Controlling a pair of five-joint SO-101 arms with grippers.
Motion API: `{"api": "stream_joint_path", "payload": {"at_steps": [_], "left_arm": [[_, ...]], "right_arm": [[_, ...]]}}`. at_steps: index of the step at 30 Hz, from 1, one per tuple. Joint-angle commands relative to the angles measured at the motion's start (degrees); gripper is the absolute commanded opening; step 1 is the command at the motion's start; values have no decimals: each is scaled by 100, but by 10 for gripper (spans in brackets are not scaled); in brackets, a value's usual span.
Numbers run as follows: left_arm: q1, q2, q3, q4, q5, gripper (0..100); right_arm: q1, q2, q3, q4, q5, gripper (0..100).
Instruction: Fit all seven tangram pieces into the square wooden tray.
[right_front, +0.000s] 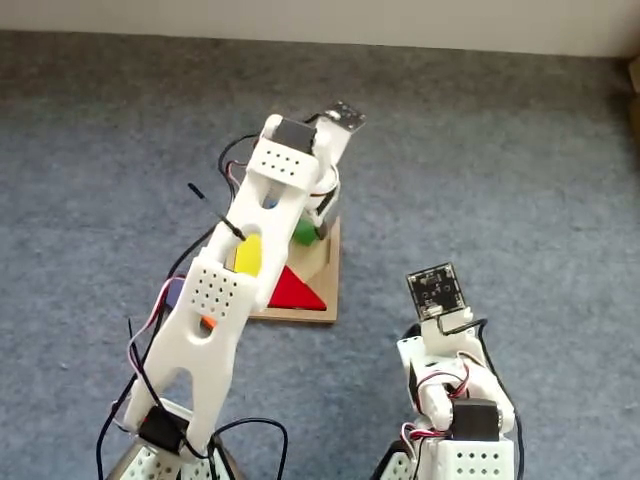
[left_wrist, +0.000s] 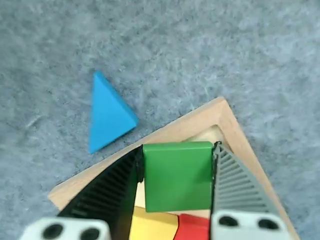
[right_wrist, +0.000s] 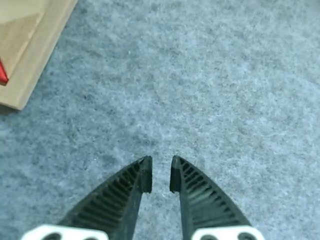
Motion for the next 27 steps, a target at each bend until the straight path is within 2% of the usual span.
{"api": "stream_joint_path", "payload": {"at_steps": [1,4,9,18,25,27], "left_arm": [[-75,-462,145,70,-123,203],[-92,-470,259,70,-114,268],[-163,-716,391,70,-114,262],[-497,-2202,1543,35,193,261],[-338,-1754,1859,-387,246,111],[-242,-1596,1859,-360,246,102]], "right_arm": [[110,-92,655,-4,70,77],[110,-92,655,-4,70,77],[110,-92,655,-13,70,77],[110,-92,655,13,70,77],[110,-92,655,22,70,77],[110,-92,655,22,70,77]]}}
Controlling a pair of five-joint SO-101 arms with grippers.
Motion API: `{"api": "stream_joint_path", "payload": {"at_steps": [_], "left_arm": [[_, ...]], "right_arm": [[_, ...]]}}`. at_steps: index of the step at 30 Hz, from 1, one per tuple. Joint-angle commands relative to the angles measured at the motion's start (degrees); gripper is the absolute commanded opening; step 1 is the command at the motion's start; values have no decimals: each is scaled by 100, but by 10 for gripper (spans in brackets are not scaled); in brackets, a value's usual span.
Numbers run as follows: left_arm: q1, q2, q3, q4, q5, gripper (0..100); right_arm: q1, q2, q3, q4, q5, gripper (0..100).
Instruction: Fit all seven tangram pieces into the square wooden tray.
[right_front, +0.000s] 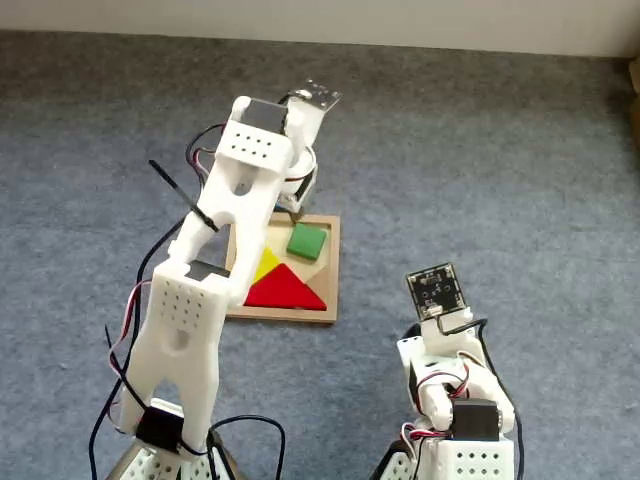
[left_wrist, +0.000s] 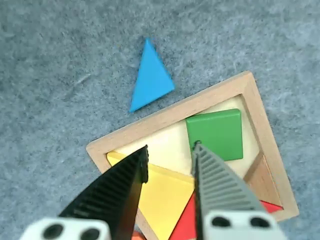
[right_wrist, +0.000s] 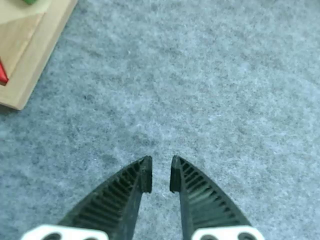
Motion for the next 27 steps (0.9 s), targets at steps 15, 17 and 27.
{"api": "stream_joint_path", "payload": {"at_steps": [15,17,27], "left_arm": [[330,13,-4,-35,-448,98],[418,-224,4,-26,-440,98],[760,-207,374,9,0,98]], "right_arm": [[110,-92,655,13,70,77],[110,-92,655,13,70,77],[110,-92,655,22,70,77]]}}
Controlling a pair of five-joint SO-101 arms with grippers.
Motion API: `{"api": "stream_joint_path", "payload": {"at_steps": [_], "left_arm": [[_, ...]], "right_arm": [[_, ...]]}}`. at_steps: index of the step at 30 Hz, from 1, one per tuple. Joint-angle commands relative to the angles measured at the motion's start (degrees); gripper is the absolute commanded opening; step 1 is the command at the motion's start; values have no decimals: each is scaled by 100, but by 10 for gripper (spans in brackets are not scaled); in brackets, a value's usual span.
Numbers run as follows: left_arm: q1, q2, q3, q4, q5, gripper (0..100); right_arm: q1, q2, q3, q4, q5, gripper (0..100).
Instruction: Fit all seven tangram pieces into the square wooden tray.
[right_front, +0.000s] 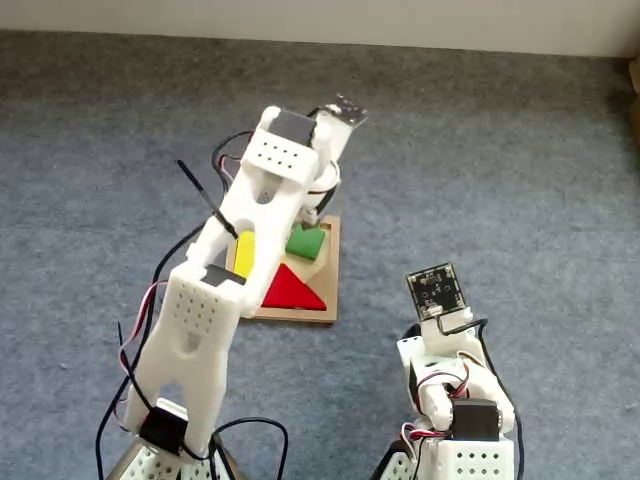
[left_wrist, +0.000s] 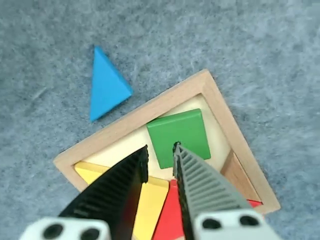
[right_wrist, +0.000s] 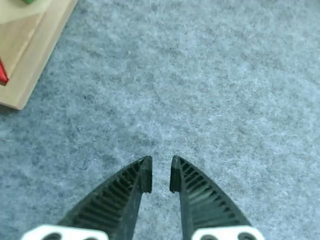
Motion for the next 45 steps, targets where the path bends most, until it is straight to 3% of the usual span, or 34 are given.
{"api": "stream_joint_path", "payload": {"at_steps": [1,7,18,27,35,45], "left_arm": [[242,-119,224,18,53,98],[593,110,716,44,-176,2],[857,101,980,62,-237,4],[725,84,1191,211,-1257,4],[716,-866,1974,176,-2242,4],[409,-1877,1982,176,-2400,4]], "right_arm": [[110,-92,655,22,70,77],[110,-92,655,22,70,77],[110,-92,655,22,70,77],[110,-92,655,22,70,77],[101,-92,646,-92,70,77],[92,-92,646,-136,70,77]]}}
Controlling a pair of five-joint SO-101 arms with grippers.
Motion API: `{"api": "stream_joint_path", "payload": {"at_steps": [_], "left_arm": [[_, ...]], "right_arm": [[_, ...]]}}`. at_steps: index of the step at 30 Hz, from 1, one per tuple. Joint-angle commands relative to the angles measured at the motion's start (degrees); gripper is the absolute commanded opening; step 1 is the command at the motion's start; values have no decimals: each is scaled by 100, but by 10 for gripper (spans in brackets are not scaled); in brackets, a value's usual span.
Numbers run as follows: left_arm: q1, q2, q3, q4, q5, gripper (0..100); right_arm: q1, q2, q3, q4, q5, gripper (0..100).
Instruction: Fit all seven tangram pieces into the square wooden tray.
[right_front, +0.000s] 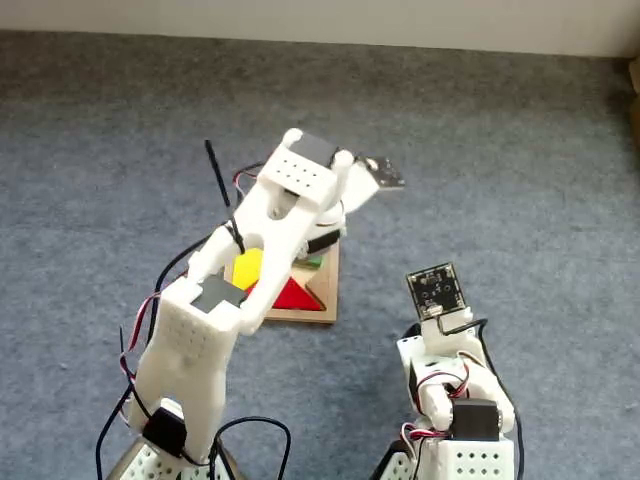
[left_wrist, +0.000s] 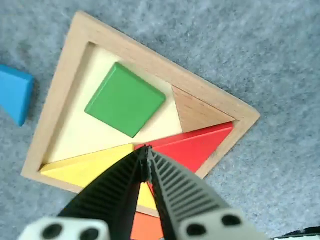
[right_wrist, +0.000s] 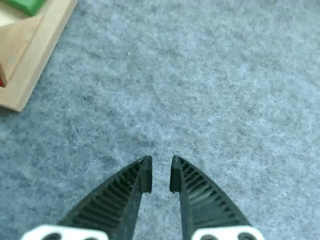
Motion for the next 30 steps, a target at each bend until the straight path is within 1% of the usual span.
{"api": "stream_joint_path", "payload": {"at_steps": [1,3,8,11,17,20,25,27,30], "left_arm": [[-48,-664,-40,53,-44,4],[-31,-822,-40,-9,79,4],[-171,-910,4,-870,1538,4],[-233,-848,198,-1424,2048,4],[-215,-365,848,-2655,2110,4],[-198,-48,971,-2998,2110,4],[31,215,980,-2971,2084,4],[110,215,954,-2690,2066,4],[338,215,954,-2251,1459,4]], "right_arm": [[92,-92,646,-119,70,77],[92,-92,646,-119,70,77],[92,-92,646,-119,70,77],[92,-92,646,-127,70,77],[101,-92,646,-127,70,77],[101,-92,646,-127,70,77],[101,-92,646,-127,70,77],[110,-92,646,-127,70,77],[110,-92,646,-127,70,77]]}}
